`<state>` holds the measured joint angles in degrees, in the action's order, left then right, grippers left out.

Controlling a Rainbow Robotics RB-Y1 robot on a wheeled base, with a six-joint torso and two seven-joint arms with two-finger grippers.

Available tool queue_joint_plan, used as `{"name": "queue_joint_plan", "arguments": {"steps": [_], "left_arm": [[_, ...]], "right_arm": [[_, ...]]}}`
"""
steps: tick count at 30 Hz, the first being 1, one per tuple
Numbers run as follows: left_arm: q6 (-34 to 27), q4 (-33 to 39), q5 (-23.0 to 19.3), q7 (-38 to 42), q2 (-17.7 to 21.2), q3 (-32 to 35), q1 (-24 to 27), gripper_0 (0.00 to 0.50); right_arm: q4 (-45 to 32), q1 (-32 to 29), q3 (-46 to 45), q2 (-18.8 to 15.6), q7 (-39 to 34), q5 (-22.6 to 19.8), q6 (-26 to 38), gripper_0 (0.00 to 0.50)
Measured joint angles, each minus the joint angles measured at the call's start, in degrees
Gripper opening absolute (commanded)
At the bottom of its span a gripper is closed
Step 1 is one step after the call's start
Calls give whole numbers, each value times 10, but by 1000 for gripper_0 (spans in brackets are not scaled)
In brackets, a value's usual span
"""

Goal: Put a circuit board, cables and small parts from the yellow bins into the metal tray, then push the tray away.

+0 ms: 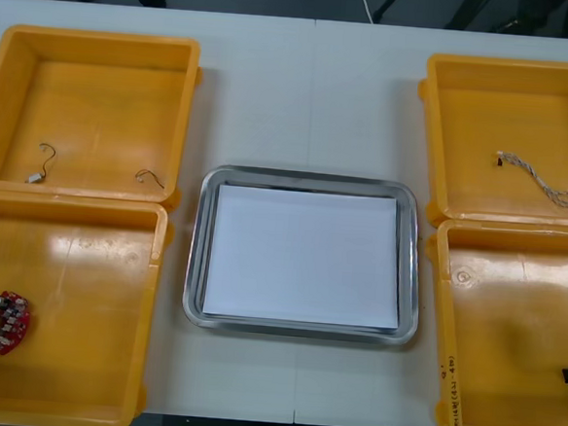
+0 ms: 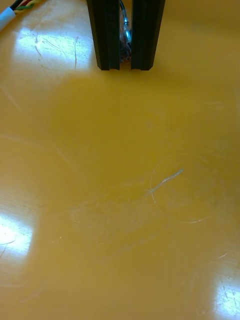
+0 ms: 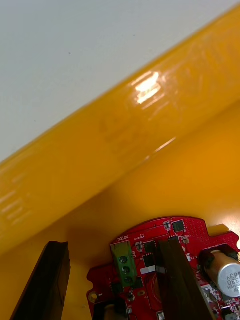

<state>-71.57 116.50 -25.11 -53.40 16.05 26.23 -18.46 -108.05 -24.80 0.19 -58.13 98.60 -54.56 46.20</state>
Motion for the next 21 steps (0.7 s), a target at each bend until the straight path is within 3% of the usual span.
{"name": "queue_joint_plan", "arguments": {"steps": [2, 3, 4, 5, 21], "left_arm": [[0, 0, 1, 0, 0, 0, 0, 298], [0, 0, 1, 0, 0, 0, 0, 245], [0, 0, 1, 0, 0, 0, 0, 104], [0, 0, 1, 0, 0, 0, 0, 3], [0, 0, 1, 0, 0, 0, 0, 0]], "right_arm": [[0, 0, 0, 0, 0, 0, -1, 0], [0, 0, 0, 0, 0, 0, -1, 0], [0, 0, 0, 0, 0, 0, -1, 0], [0, 0, 0, 0, 0, 0, -2, 0], [1, 9, 0, 0, 0, 6, 6, 0]]}}
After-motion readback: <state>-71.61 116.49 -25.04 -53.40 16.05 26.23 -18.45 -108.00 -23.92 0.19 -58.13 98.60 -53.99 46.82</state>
